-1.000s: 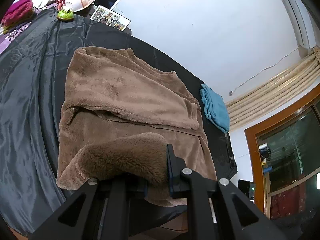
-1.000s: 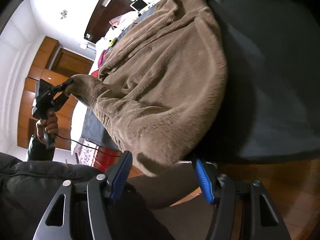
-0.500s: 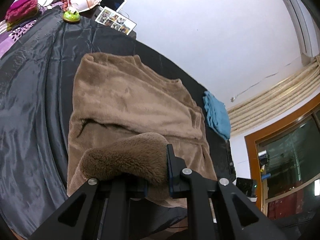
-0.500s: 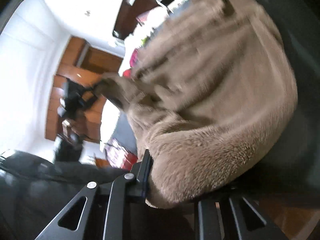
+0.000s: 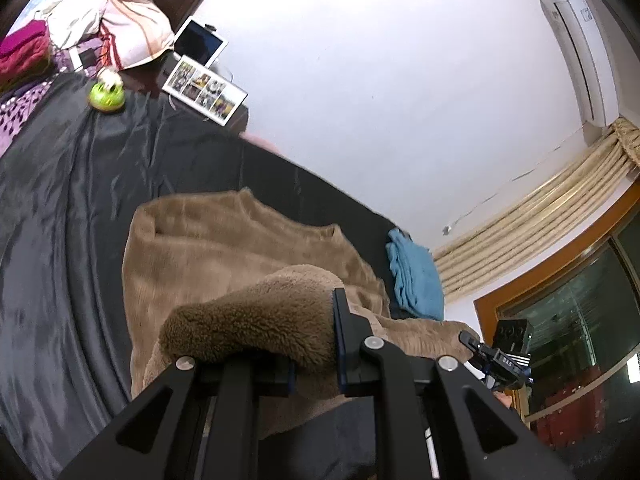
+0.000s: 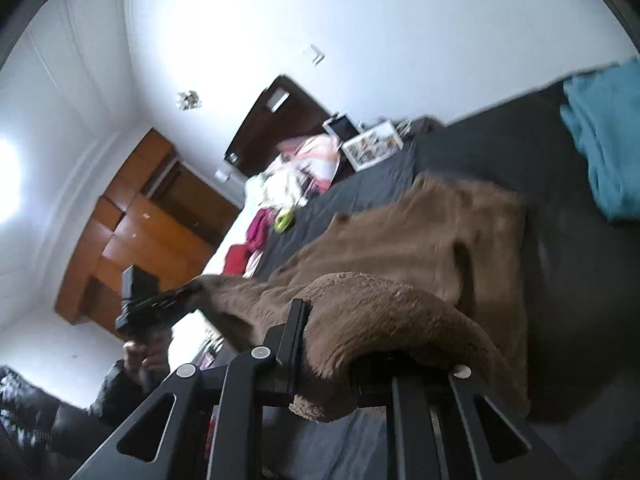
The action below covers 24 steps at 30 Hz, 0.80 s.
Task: Fold clothes
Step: 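Grasp the folded sweatshirt edge with both grippers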
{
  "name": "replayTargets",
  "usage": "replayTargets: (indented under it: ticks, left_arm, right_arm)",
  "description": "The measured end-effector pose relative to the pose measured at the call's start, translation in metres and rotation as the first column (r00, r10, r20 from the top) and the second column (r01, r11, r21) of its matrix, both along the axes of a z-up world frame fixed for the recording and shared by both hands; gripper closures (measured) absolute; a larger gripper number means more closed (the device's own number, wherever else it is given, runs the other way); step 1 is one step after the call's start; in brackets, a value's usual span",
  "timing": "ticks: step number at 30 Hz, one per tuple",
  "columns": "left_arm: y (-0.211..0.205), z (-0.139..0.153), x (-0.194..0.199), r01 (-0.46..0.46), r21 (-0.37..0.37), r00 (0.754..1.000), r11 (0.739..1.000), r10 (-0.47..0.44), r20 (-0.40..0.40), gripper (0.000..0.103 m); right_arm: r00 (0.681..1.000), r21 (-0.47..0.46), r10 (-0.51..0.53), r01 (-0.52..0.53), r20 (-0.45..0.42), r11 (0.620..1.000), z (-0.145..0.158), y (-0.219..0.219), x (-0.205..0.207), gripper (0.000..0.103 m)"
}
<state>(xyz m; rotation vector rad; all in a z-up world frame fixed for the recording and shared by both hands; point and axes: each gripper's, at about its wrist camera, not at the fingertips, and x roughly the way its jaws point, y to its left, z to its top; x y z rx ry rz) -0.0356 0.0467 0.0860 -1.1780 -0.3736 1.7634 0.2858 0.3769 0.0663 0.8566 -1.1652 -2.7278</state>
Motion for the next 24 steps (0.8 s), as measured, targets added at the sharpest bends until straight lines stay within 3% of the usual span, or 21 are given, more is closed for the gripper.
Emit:
replayTargets:
  ticks: [5,15,20,22,23,24]
  left_arm:
    - [0.018,-0.001,-0.037,-0.018,0.011,1.000,1.000,0.018,0.010,0.087]
    - [0.052,-0.044,-0.100,-0.041,-0.049,0.995,0.998,0.045,0.090,0.087]
    - [0.064,-0.075,-0.122,-0.053,-0.105,0.989,0.993,0.067,0.135,0.087]
    - [0.065,-0.086,-0.129,-0.058,-0.121,0.984,0.991,0.077,0.159,0.087]
    - [0.066,-0.091,-0.131,-0.059,-0.129,0.982,0.990,0.081,0.170,0.087]
    - [0.067,-0.097,-0.134,-0.060,-0.138,0.980,0.989,0.085,0.179,0.087]
  right_arm:
    - [0.998,0.052,-0.060,0.060,0.012,0.997,0.007,0.021,-0.045,0.083]
    - [0.967,0.096,-0.216,0.204,0.134,0.974,-0.028,0.064,-0.108,0.083]
    - [0.948,0.221,-0.223,0.172,0.229,0.960,-0.040,0.059,-0.127,0.082]
    - [0.937,0.313,-0.219,0.129,0.271,0.941,-0.040,0.050,-0.134,0.074]
    - [0.933,0.363,-0.216,0.103,0.287,0.926,-0.039,0.043,-0.135,0.056]
    - [0.930,0.415,-0.213,0.074,0.299,0.907,-0.038,0.037,-0.136,0.031]
